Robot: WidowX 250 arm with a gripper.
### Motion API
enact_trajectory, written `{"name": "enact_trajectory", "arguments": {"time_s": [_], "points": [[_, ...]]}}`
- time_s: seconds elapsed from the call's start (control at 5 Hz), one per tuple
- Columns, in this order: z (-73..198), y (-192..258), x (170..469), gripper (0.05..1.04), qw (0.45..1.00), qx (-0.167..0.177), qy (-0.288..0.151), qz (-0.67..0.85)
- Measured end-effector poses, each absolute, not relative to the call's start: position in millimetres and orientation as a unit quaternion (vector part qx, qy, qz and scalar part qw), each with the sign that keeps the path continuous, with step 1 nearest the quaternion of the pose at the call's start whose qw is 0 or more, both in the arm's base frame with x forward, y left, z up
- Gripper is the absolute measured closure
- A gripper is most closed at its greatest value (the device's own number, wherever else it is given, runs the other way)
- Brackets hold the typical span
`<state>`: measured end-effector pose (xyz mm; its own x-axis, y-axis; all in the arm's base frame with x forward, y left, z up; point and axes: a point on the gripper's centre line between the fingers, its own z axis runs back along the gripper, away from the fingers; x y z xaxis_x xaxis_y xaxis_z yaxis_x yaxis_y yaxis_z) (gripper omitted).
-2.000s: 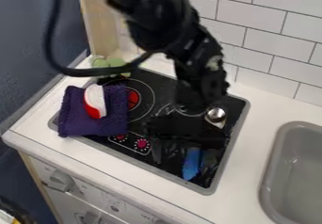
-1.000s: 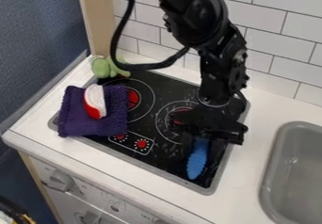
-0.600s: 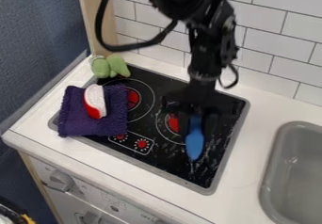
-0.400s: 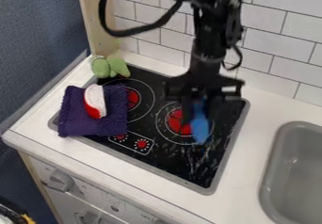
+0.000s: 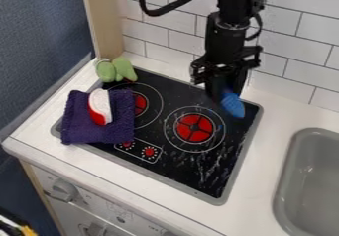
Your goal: Moved the blue spoon to the top right of the stove
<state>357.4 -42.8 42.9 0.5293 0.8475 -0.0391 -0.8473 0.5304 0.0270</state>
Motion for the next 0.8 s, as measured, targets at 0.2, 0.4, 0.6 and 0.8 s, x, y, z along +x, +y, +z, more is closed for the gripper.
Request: {"name": "enact_trajectory", "arguments": {"time_s": [0.2, 0.4, 0.6, 0.8], "points": [[36.2, -40.2, 363.6, 0.697, 0.826, 0.009, 0.046, 0.562], [25.9, -38.3, 370.5, 0.696, 0.799, 0.015, 0.049, 0.6], [9.0, -31.9, 377.4, 0.697, 0.78, 0.026, 0.033, 0.624], [-4.2, -32.7, 391.2, 0.697, 0.783, 0.032, -0.01, 0.621]]}}
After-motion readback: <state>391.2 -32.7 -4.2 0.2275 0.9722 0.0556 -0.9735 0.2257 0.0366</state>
